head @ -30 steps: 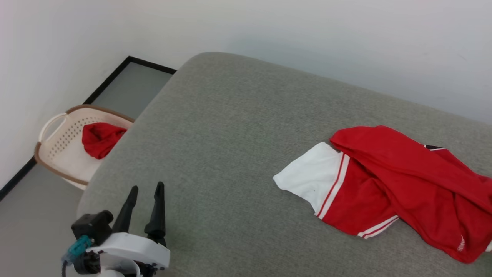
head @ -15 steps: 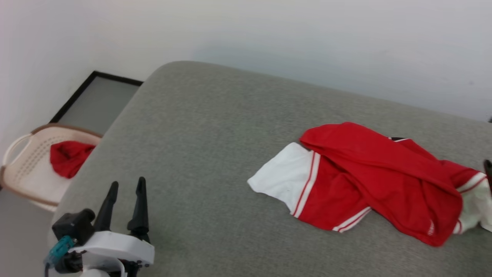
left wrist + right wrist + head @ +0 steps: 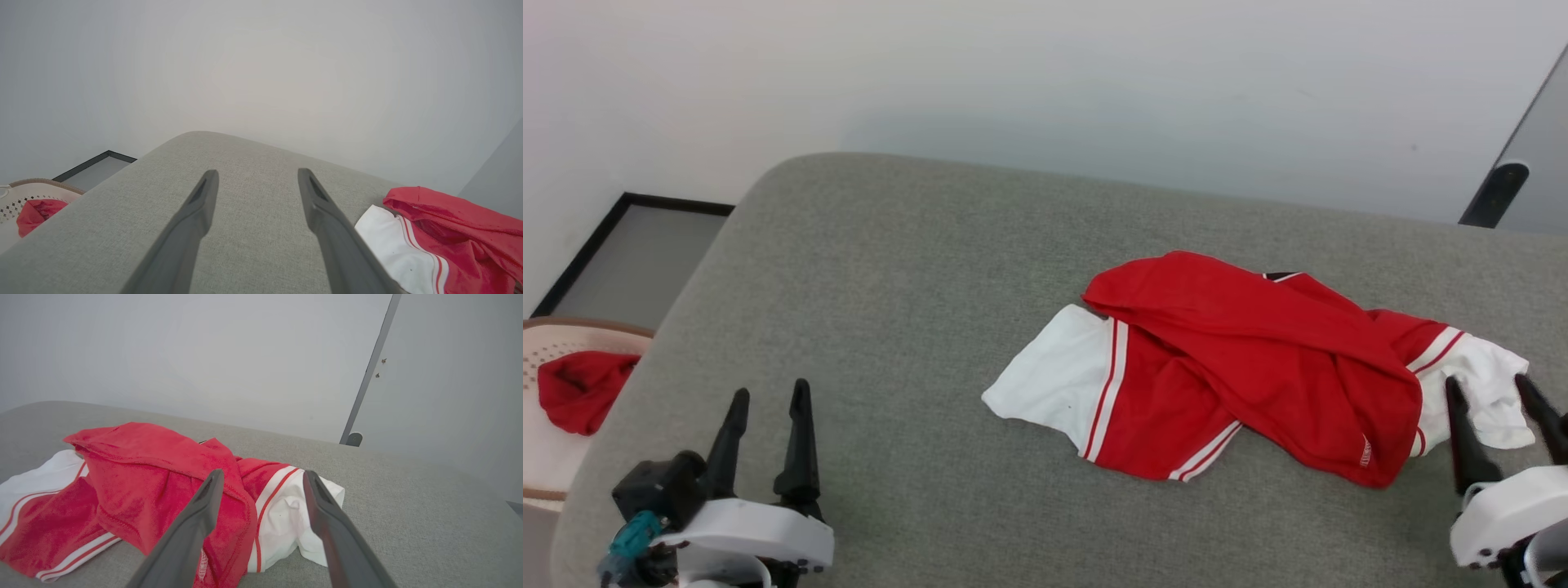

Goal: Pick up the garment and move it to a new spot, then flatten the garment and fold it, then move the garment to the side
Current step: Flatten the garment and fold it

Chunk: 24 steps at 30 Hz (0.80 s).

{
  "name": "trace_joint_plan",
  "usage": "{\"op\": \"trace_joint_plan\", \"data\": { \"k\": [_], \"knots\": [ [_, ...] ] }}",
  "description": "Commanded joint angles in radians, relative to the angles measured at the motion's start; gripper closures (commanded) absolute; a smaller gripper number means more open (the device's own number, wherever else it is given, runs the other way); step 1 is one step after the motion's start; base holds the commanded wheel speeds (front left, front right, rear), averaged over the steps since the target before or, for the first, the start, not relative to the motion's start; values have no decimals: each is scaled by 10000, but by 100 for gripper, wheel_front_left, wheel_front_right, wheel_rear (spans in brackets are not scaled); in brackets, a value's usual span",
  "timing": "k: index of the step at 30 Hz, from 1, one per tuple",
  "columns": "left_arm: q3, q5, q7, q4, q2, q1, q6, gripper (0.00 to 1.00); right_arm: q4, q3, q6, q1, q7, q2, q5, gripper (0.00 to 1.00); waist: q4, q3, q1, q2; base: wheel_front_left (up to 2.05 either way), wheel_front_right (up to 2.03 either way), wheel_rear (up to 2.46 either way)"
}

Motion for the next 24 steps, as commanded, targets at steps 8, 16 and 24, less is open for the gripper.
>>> {"op": "trace_joint_plan", "data": {
  "k": [8,16,24],
  "knots": [
    [-206,248,5,75,-141,-193,-110,0,267,545,-14,-430,970,-353,292,0,284,239,0,0,0,0,0],
    [-463,234,7,263,-432,-431,-216,0,749,964,-14,-1349,3336,-1260,937,0,1035,655,0,0,0,0,0],
    [-641,137,7,505,-671,-654,-275,0,1265,1019,-14,-1868,5567,-1736,1419,0,1586,1000,0,0,0,0,0]
  ]
}}
